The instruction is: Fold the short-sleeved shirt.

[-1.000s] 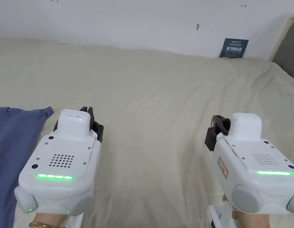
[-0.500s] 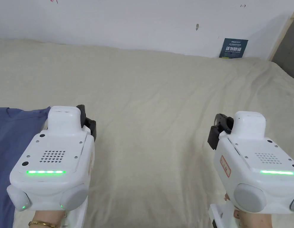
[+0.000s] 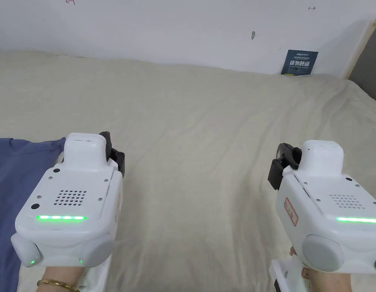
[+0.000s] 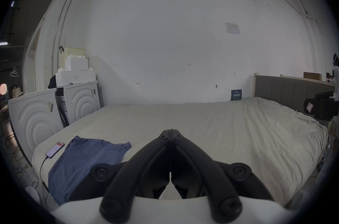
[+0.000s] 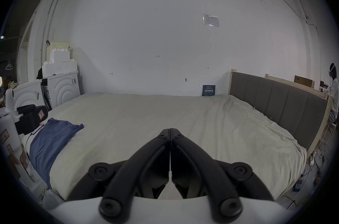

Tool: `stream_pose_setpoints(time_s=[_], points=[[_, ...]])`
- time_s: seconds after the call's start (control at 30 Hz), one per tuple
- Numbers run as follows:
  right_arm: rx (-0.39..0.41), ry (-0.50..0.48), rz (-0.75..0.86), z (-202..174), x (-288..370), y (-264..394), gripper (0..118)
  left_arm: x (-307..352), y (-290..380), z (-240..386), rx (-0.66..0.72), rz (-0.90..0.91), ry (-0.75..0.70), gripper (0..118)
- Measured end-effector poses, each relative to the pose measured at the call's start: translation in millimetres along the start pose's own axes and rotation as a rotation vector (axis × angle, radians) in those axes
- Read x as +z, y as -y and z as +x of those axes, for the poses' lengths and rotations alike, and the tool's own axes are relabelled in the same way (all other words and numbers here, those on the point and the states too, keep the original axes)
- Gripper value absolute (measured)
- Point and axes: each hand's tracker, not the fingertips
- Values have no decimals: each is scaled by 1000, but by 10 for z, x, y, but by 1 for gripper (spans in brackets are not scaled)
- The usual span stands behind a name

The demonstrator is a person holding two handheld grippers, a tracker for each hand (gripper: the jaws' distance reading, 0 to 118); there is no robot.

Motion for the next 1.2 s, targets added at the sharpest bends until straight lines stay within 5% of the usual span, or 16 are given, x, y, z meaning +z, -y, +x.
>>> stream_pose_setpoints(time_s=[0.57, 1.2], points=[[16, -46, -6, -124, -45, -50, 4, 30, 8, -186, 20, -7, -46, 0], [84, -432, -13, -1454, -299, -76, 4, 810, 81, -1295, 10, -36, -418, 0]])
